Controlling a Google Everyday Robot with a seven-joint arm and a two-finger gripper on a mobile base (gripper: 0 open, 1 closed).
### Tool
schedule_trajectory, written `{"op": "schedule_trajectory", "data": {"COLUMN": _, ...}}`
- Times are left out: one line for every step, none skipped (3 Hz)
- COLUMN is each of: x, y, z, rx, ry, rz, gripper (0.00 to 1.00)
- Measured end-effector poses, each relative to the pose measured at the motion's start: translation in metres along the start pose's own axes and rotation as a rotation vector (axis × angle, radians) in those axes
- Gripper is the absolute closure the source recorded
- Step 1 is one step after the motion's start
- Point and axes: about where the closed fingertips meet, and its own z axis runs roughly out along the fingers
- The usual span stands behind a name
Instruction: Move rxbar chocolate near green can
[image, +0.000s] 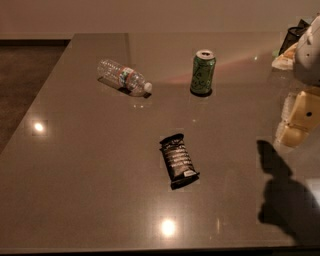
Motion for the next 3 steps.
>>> {"op": "schedule_trajectory", "data": {"x": 0.0, "y": 0.0, "z": 0.0, "rx": 0.0, "ry": 0.0, "rz": 0.0, "gripper": 0.0}}
{"op": "schedule_trajectory", "data": {"x": -0.004, "y": -0.003, "z": 0.002, "rx": 0.008, "ry": 0.009, "rz": 0.036, "gripper": 0.0}}
{"op": "schedule_trajectory", "data": {"x": -0.023, "y": -0.004, "z": 0.02, "rx": 0.004, "ry": 0.012, "rz": 0.139, "gripper": 0.0}}
